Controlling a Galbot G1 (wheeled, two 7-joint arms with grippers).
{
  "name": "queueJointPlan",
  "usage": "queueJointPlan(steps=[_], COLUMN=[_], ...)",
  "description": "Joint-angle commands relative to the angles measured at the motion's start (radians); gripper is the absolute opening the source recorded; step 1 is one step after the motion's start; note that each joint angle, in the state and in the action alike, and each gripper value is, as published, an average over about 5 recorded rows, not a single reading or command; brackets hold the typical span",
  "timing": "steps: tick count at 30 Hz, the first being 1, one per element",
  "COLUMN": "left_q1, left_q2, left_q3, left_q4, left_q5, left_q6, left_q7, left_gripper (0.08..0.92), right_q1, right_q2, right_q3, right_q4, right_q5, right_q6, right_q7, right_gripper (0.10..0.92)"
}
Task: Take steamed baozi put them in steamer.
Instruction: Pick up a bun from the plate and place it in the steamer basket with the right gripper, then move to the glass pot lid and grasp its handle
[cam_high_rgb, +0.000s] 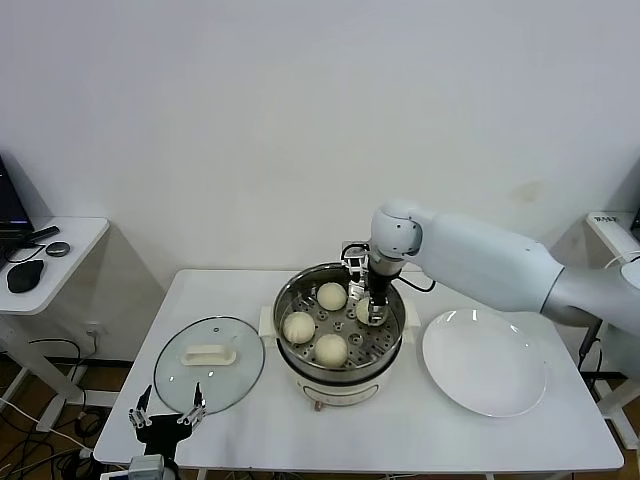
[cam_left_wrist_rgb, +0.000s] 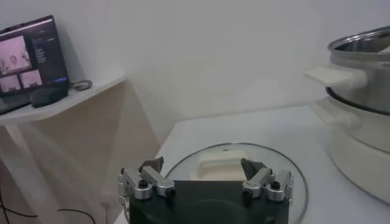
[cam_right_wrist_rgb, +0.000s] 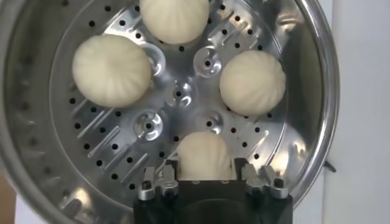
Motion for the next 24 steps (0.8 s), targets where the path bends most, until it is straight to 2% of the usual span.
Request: queueJointPlan(steps=[1, 5, 16, 20, 24], left_q1=[0.003, 0.015, 0.086, 0.1, 0.098], left_q2=[-0.003, -0.014, -0.033, -0.035, -0.034], left_q3=[0.001, 0.0, 0.001, 0.0, -0.007], left_q4=[-0.005, -0.027, -0.087, -0.088, -0.072], left_q5=[0.003, 0.01, 0.024, 0.028, 0.032], left_q6=[0.0, 0.0, -0.02, -0.041, -0.077], left_q7=[0.0, -0.003, -0.029, -0.041, -0.054], left_gripper=[0.823, 0.823, 0.823, 0.823, 0.823], right_q1=[-0.024, -0.118, -0.576, -0.852, -1.13], right_q2=[-0.065, -0.16, -0.426, -0.417, -0.298], right_q3=[0.091, 0.338, 0.941, 1.267, 1.599], right_q4=[0.033, 0.088, 0.294, 0.352, 0.377], right_q5=[0.005, 0.046, 0.272, 0.309, 0.315], right_q6=[0.014, 0.055, 0.303, 0.36, 0.421], right_q7=[0.013, 0.089, 0.488, 0.61, 0.711], right_gripper=[0.767, 0.818, 0.823, 0.823, 0.823])
